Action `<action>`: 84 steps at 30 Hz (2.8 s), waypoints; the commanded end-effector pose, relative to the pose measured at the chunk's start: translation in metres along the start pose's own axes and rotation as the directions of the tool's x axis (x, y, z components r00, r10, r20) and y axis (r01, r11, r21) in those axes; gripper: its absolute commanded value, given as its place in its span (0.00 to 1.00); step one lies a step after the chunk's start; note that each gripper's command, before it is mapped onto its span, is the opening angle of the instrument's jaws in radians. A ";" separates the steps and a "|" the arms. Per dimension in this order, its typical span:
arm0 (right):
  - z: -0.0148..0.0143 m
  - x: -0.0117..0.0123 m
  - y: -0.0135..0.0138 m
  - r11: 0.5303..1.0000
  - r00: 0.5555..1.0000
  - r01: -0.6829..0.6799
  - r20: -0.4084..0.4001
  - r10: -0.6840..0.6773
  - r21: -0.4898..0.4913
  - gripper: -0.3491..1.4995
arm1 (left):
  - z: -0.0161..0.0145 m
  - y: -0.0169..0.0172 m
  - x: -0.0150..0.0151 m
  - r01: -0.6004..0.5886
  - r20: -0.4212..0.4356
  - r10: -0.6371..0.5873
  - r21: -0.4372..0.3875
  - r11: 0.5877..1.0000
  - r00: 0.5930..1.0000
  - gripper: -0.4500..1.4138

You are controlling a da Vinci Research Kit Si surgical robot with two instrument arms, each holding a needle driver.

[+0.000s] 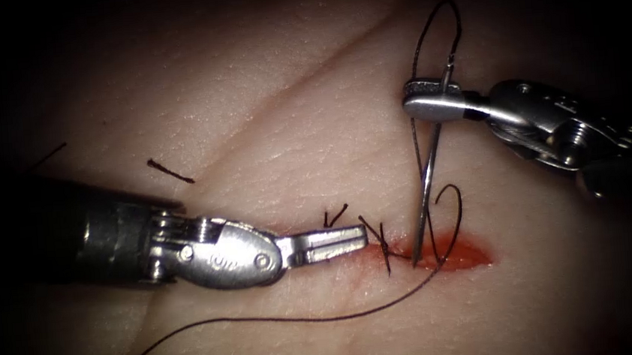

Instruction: Wound Closure

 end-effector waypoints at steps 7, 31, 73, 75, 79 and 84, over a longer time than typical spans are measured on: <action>-0.0023 -0.0040 0.0000 0.988 0.988 0.155 -0.004 -0.155 0.011 0.00 | 0.0045 0.0022 -0.0050 -0.033 0.141 0.049 -0.110 0.993 0.989 0.00; -0.0060 -0.0051 -0.0022 0.952 0.952 0.307 0.009 -0.307 0.015 0.00 | 0.0111 0.0038 -0.0068 0.083 0.472 0.031 -0.217 0.973 0.881 0.00; -0.0055 -0.0031 -0.0026 0.901 0.901 0.433 0.008 -0.433 0.023 0.00 | 0.0146 0.0013 -0.0117 0.248 0.655 0.063 -0.371 0.895 0.753 0.28; -0.0055 -0.0034 -0.0026 0.883 0.884 0.468 0.007 -0.468 0.022 0.00 | 0.0148 0.0017 -0.0113 0.252 0.650 0.060 -0.376 0.892 0.757 0.34; -0.0054 -0.0041 -0.0025 0.860 0.860 0.510 -0.003 -0.510 0.026 0.00 | 0.0151 0.0020 -0.0106 0.254 0.643 0.061 -0.385 0.887 0.763 0.39; -0.0050 -0.0055 -0.0027 0.833 0.834 0.552 -0.015 -0.552 0.026 0.00 | 0.0150 0.0020 -0.0105 0.249 0.635 0.068 -0.397 0.883 0.770 0.45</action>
